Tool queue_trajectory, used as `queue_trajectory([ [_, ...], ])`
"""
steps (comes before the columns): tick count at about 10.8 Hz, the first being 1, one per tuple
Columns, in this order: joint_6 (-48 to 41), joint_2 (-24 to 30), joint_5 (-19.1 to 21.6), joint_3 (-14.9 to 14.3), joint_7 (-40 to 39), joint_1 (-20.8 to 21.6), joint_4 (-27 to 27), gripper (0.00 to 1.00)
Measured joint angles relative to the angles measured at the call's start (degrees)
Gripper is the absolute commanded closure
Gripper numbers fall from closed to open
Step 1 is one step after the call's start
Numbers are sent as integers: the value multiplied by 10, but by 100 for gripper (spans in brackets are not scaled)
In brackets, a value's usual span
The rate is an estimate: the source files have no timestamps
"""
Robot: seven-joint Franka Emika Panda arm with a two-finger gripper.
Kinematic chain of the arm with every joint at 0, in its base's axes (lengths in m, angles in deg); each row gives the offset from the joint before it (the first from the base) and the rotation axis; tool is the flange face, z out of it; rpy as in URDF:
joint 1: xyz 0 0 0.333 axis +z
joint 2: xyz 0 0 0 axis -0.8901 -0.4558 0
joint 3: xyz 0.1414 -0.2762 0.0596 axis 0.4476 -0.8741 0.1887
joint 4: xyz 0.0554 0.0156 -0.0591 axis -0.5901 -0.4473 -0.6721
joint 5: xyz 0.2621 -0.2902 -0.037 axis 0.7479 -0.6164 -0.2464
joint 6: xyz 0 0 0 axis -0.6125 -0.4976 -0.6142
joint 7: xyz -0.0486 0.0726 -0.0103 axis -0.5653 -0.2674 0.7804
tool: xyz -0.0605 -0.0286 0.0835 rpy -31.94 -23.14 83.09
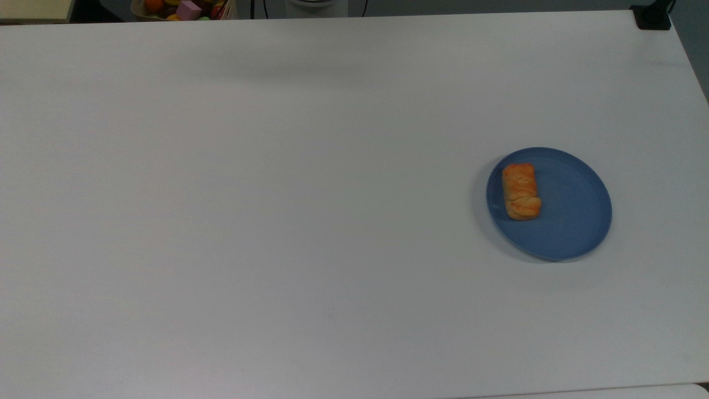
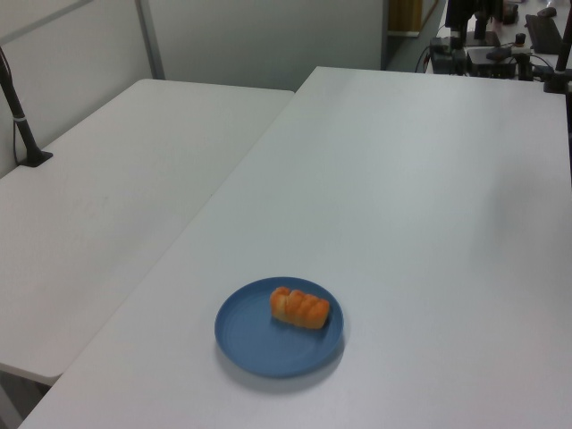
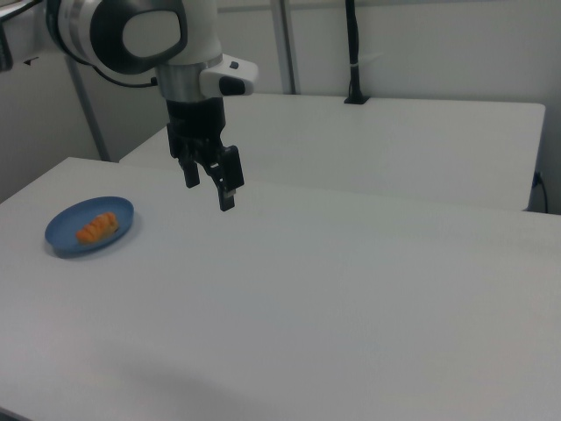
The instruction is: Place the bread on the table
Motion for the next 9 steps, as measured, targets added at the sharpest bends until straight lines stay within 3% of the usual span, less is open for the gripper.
queue_trajectory([
  [9, 0, -7, 11, 6, -11, 3, 0, 0],
])
